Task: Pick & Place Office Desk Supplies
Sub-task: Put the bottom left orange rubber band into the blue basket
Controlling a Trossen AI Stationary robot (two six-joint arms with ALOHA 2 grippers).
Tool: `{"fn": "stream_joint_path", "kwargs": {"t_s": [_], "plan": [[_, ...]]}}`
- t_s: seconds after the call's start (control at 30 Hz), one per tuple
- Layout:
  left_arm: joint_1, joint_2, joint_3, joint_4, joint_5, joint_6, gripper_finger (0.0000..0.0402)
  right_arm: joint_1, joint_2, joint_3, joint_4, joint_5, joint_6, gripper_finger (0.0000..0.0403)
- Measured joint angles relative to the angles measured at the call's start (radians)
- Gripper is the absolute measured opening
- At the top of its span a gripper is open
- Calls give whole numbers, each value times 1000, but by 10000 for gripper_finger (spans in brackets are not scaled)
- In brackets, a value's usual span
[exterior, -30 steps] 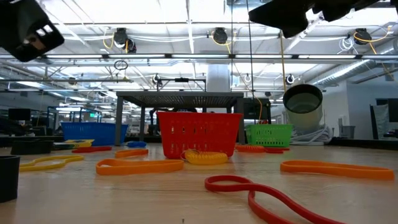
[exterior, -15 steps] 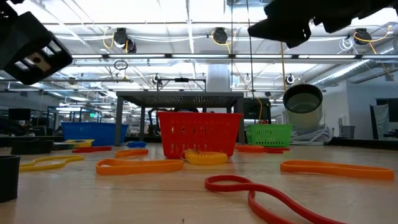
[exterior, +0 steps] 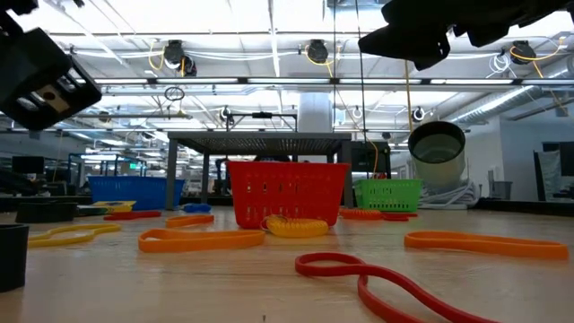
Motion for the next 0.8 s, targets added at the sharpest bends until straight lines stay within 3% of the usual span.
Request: {"fn": "stream_joint_path", "kwargs": {"t_s": [0.3, 0.67, 0.8], "plan": [[47, 83, 0, 112, 86, 9, 218, 0, 0, 0, 1, 0, 0, 247], [61, 90, 0, 110, 92, 6, 218, 0, 0, 1, 0, 0, 0, 247], [69, 90, 0, 112, 44, 29, 218, 0, 0, 1, 0, 1, 0, 247]]}}
